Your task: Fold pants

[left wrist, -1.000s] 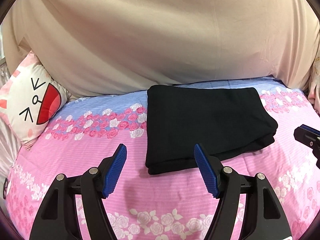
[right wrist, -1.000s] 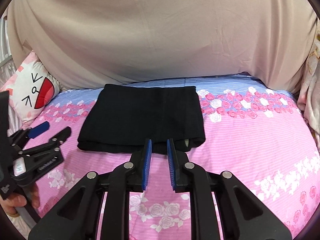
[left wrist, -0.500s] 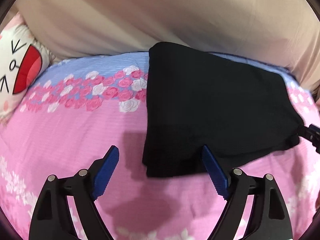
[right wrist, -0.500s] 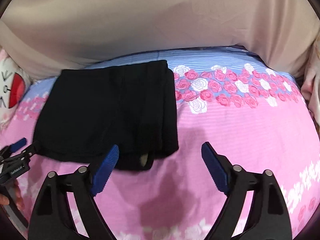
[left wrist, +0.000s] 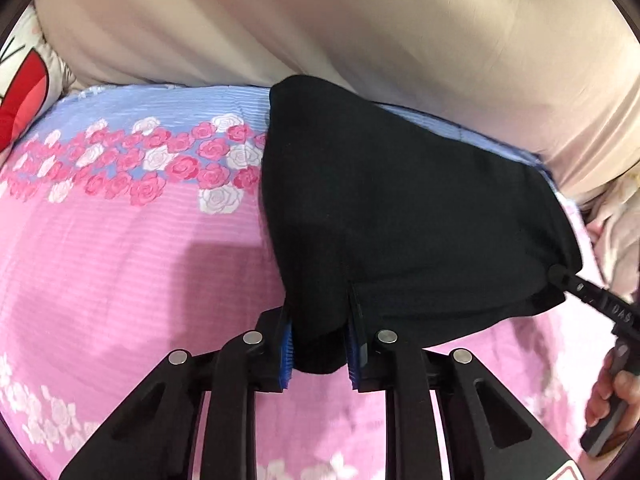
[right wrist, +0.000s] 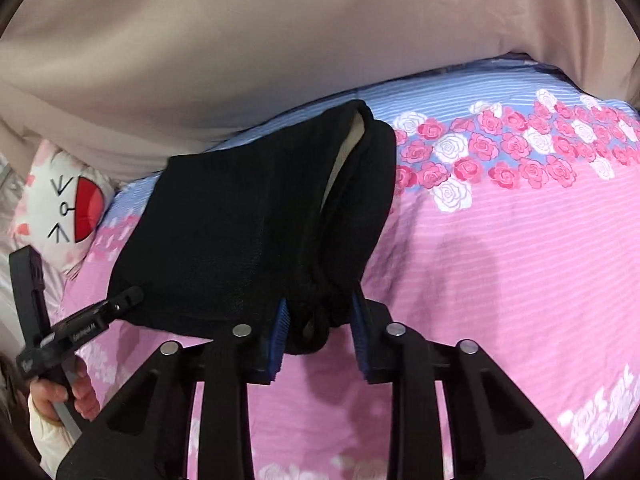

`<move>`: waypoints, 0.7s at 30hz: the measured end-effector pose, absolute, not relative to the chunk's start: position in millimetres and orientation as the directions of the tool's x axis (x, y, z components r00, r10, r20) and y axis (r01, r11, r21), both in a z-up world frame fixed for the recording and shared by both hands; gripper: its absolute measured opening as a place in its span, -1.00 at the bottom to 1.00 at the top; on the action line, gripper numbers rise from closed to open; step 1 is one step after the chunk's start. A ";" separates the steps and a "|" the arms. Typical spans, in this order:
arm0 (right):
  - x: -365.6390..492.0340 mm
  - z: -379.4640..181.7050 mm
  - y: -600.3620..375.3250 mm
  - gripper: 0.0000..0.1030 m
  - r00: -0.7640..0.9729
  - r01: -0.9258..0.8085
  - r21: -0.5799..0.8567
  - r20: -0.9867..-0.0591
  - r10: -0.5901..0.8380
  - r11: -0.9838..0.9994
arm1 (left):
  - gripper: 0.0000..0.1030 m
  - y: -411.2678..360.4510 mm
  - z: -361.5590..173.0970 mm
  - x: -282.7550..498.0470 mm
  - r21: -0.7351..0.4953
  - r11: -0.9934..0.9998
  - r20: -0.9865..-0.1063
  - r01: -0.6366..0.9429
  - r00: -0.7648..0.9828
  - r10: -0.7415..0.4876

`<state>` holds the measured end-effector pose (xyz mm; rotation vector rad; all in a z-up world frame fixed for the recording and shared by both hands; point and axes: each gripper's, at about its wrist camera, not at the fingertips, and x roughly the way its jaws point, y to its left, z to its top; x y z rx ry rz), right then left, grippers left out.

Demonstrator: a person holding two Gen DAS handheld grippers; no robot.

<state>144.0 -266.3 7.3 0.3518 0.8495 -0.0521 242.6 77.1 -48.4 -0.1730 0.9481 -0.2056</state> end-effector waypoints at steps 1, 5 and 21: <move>139.6 7.3 -265.7 -0.50 0.664 0.181 0.286 -0.742 0.098 0.941 | -0.66 80.0 -46.7 238.6 -0.250 0.963 -0.784 0.098 0.563 -0.261; 114.2 7.4 -258.8 -0.50 0.673 0.169 0.320 -0.728 0.129 0.932 | -0.66 79.1 -37.6 213.7 -0.227 0.966 -0.784 0.122 0.566 -0.255; 68.4 68.5 -203.4 0.28 0.766 0.288 -0.069 -0.582 -0.273 0.955 | 0.70 54.9 18.9 155.0 0.156 0.987 -0.592 -0.037 0.796 0.123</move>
